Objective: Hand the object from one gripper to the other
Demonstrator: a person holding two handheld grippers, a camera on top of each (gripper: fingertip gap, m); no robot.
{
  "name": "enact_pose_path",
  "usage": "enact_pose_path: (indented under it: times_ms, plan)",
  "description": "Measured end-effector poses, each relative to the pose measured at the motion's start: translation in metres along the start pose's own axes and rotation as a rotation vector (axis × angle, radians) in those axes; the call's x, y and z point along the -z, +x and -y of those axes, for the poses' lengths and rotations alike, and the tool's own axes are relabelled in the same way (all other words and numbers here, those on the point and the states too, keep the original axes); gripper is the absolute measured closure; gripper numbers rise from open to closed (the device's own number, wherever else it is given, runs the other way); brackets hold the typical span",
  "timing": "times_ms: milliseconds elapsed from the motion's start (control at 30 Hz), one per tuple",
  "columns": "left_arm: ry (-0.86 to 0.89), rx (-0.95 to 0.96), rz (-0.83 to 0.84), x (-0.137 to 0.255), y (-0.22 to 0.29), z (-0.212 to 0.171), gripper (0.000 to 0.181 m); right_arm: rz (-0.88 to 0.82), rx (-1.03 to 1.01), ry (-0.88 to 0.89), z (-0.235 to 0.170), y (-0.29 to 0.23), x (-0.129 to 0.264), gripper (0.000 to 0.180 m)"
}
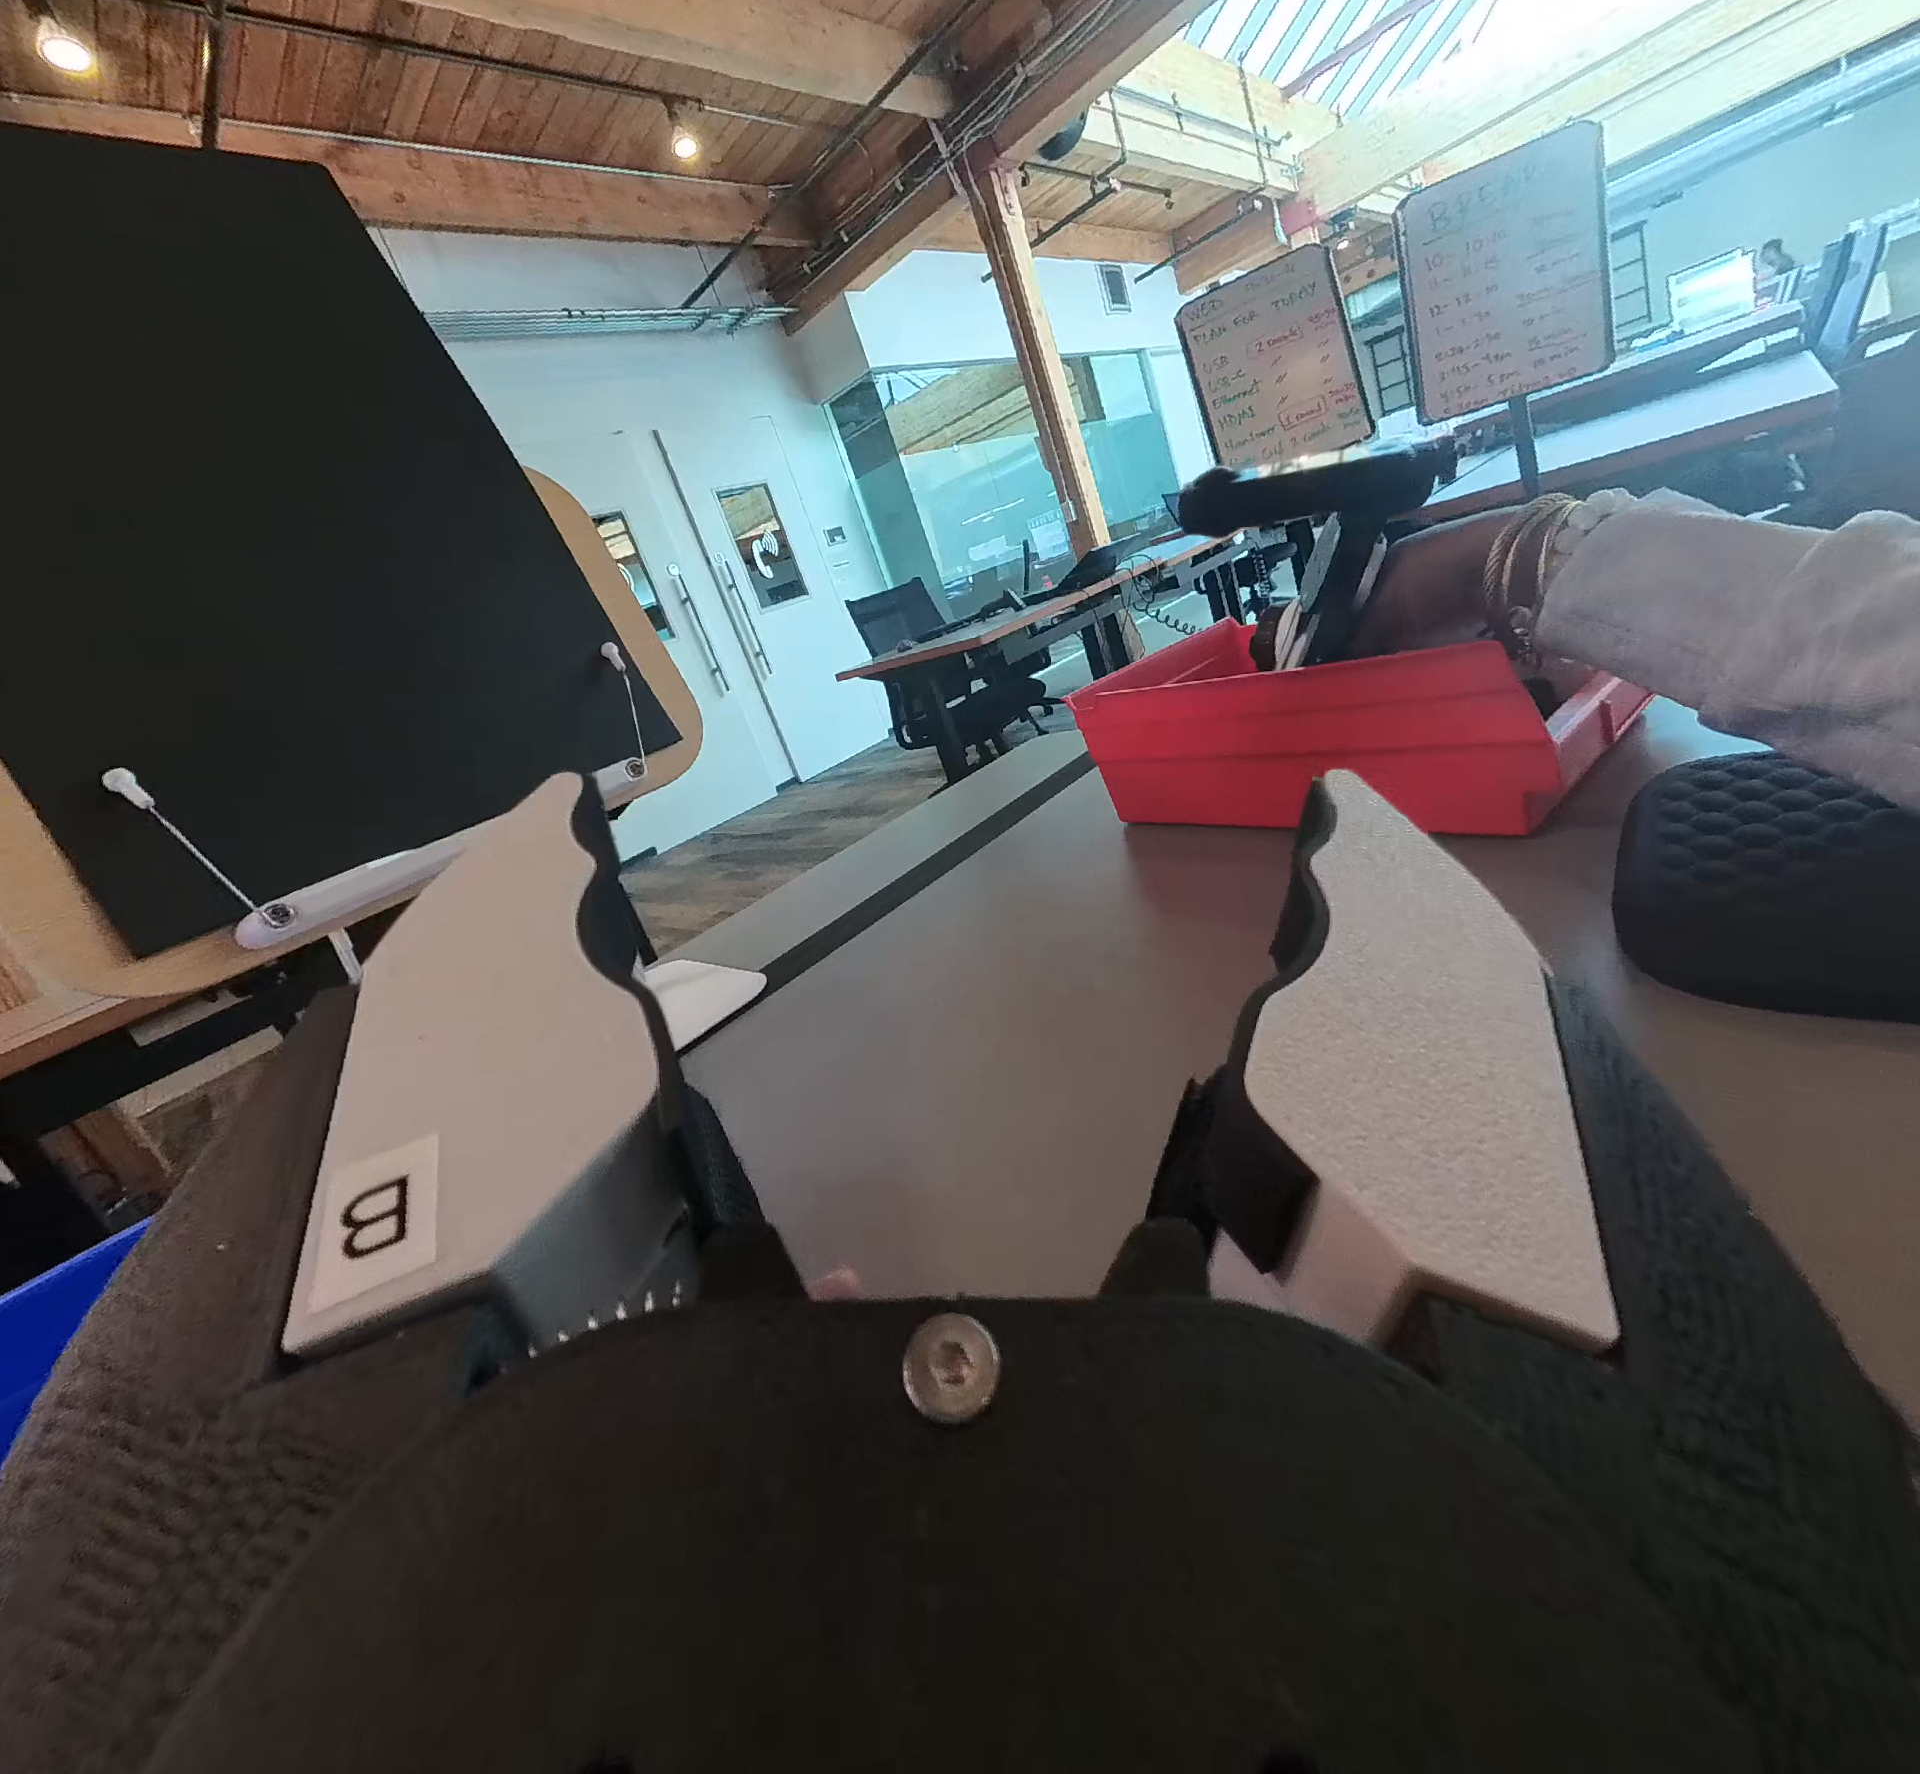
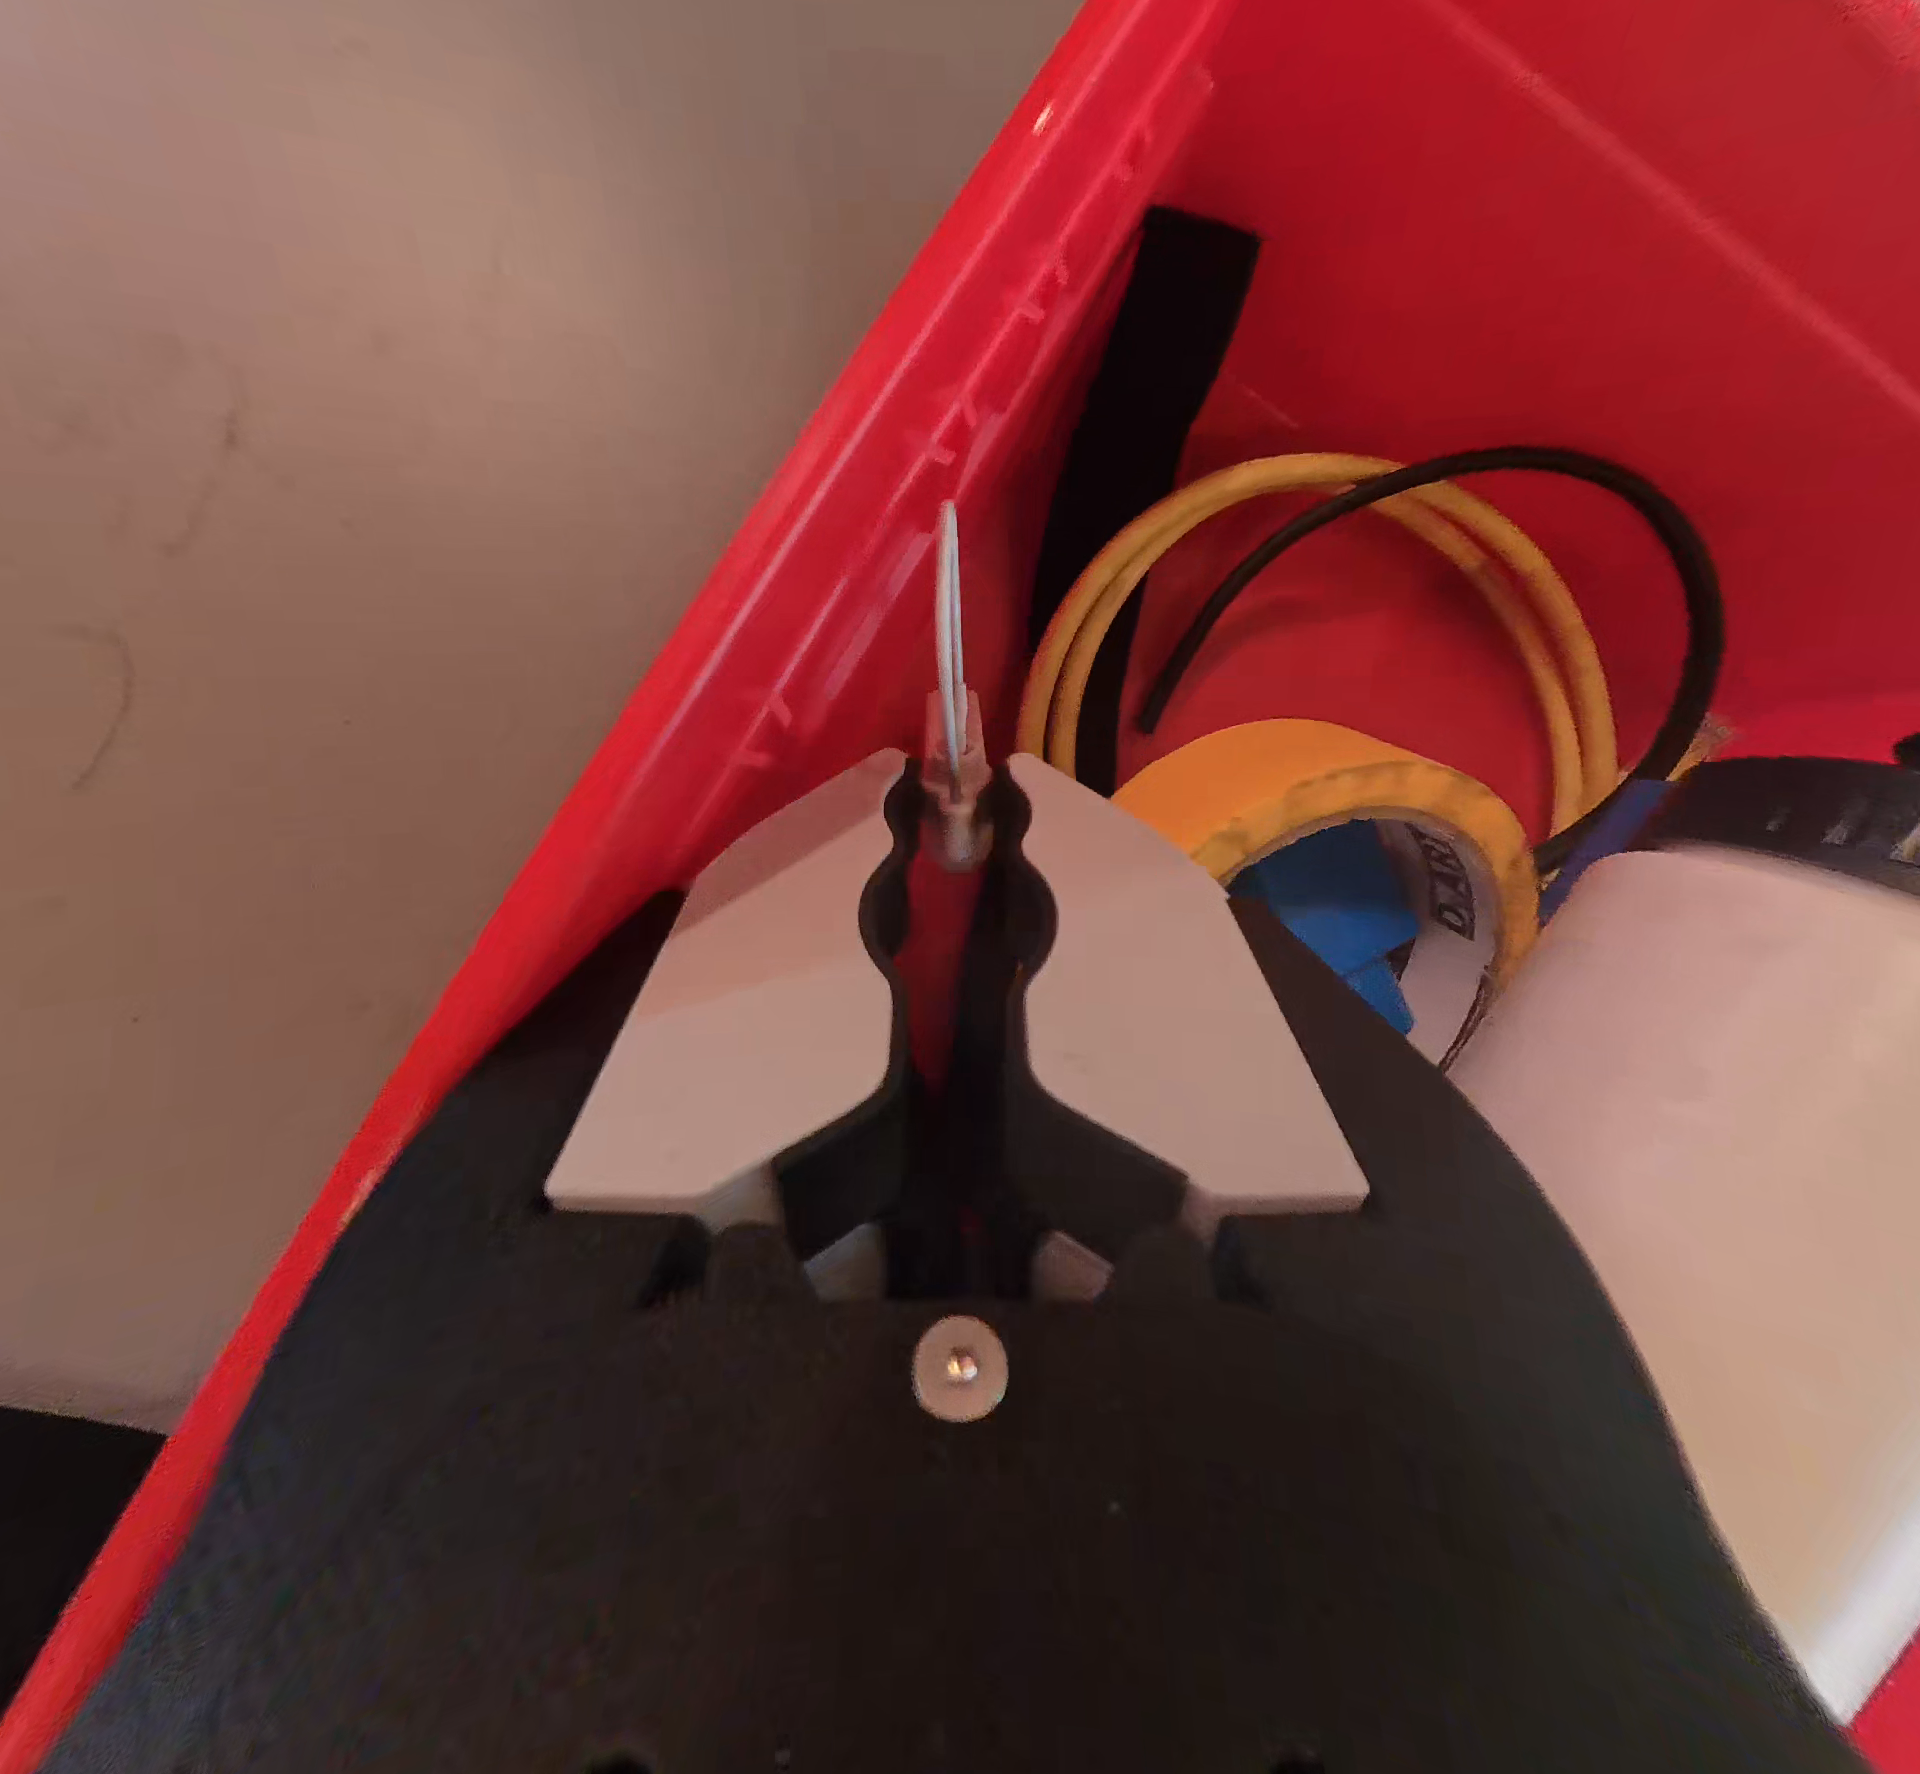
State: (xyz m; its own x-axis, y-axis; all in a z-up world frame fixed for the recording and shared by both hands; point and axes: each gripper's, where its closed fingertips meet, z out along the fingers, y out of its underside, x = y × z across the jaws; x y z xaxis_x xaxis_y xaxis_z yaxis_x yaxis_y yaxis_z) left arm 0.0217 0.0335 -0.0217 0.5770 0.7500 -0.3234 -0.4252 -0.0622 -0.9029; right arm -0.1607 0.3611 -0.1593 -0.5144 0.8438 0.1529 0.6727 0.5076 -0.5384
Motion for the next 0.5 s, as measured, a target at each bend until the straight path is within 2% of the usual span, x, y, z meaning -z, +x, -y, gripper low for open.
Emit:
enact_pose_path:
  times_ms: [333,500]
  plan:
    - [-0.008,0.001,-0.002,-0.0001,0.0002,-0.0008,0.059,0.007,0.001,-0.017,-0.0036,-0.0019,-0.0015,0.166]
    - [-0.011,0.004,-0.004,-0.0003,0.0004,-0.0015,0.059,0.014,-0.001,-0.002,-0.0026,-0.0022,-0.0003,0.159]
